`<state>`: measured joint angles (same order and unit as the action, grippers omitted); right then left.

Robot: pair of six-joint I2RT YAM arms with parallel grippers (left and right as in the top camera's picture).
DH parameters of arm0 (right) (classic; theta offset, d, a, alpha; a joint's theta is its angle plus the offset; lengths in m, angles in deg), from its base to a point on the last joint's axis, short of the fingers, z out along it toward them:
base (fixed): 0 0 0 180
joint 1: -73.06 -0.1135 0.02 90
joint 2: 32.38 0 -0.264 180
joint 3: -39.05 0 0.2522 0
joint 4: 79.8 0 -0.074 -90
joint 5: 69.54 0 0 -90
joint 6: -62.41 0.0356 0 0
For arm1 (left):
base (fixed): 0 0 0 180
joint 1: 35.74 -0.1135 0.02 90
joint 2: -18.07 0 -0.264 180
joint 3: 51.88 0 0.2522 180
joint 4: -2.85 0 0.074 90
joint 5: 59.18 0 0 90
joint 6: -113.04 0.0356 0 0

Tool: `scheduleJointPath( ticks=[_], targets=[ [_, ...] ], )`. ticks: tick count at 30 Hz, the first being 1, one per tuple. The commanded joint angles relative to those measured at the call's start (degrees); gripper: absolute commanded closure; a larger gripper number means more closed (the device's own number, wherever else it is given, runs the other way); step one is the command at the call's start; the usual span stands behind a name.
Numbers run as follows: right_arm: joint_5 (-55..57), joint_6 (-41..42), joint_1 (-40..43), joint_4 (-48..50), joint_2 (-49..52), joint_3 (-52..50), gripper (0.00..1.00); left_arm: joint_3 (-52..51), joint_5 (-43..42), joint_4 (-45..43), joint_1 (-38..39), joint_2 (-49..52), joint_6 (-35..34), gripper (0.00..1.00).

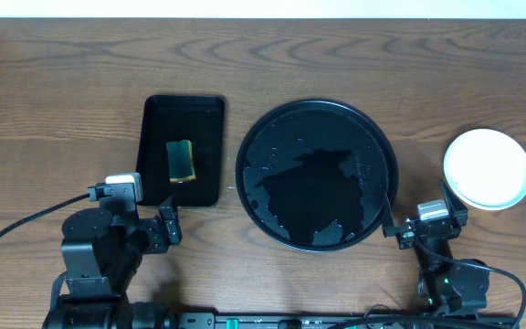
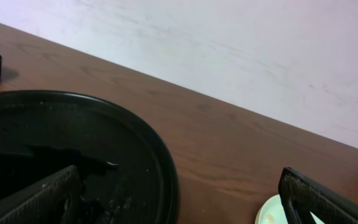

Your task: Clean dirty plates on tray and stack at the side

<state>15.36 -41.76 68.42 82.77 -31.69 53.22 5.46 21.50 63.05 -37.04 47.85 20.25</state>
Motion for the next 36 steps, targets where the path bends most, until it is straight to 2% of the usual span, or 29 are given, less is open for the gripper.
scheduleJointPath(
  ticks=[1, 6, 11, 22, 29, 33, 36],
  targets=[
    [0.57, -0.68, -0.68, -0.31, -0.31, -0.09, 0.01, -0.28, -0.72, -0.02, -0.13, -0.2, -0.28, 0.12],
    [0.55, -0.68, -0.68, -0.31, -0.31, -0.09, 0.01, -0.87, 1.18, 0.57, -0.11, -2.03, -0.22, 0.12],
    [0.57, -0.68, -0.68, -0.31, -0.31, -0.09, 0.01, -6.95, 1.4, -1.46, -0.11, -6.75, -0.02, 0.11],
    [0.55, -0.68, -0.68, -0.31, -0.31, -0.09, 0.01, -31.95, 1.38, -27.21, 1.25, -25.31, -0.28, 0.12],
    [0.55, -0.68, -0.68, -0.31, -0.31, -0.09, 0.01, -42.88, 1.42, -46.45, 1.4, -29.68, -0.15, 0.12],
    [0.55, -0.68, -0.68, -0.31, -0.31, -0.09, 0.01, -43.34, 1.42, -49.48, 1.44, -29.68, 4.72, 0.12],
    [0.55, -0.68, -0.68, -0.31, -0.31, -0.09, 0.01, -43.34, 1.38, -46.77, 1.46, -29.68, 5.7, 0.12]
  ],
)
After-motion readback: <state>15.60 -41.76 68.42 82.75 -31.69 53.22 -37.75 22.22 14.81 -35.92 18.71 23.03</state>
